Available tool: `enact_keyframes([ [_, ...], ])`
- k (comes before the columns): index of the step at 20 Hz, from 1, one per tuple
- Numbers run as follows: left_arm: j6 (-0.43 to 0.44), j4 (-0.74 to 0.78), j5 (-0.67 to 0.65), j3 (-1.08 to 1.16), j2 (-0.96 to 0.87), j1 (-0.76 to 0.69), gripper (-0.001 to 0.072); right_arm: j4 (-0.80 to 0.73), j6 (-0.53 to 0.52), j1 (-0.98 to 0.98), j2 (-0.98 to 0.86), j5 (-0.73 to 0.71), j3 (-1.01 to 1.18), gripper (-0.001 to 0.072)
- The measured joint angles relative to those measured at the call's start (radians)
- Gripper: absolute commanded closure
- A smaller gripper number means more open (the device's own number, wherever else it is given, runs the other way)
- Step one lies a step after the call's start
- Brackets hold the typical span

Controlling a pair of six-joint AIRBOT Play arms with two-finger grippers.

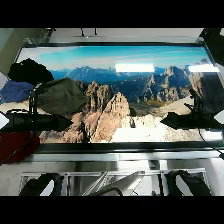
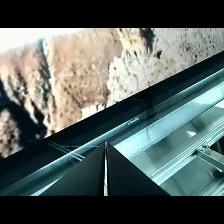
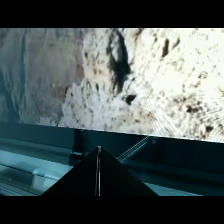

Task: Fold the shirts.

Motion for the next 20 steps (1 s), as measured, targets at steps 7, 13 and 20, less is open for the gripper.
enact_keyframes([
  [7, 0.000, 0.000, 0.001, -0.036, 0.000, 0.000, 0.0686, 0.000, 0.000, 0.000, -0.001, 0.000, -0.003, 0.0689],
  [13, 0.000, 0.000, 0.002, -0.070, 0.000, 0.000, 0.0686, 0.000, 0.000, 0.000, -0.001, -0.006, -0.003, 0.0689],
  [20, 0.000, 0.000, 0.002, -0.075, 0.000, 0.000, 0.0686, 0.000, 0.000, 0.000, -0.001, -0.013, -0.003, 0.0689],
])
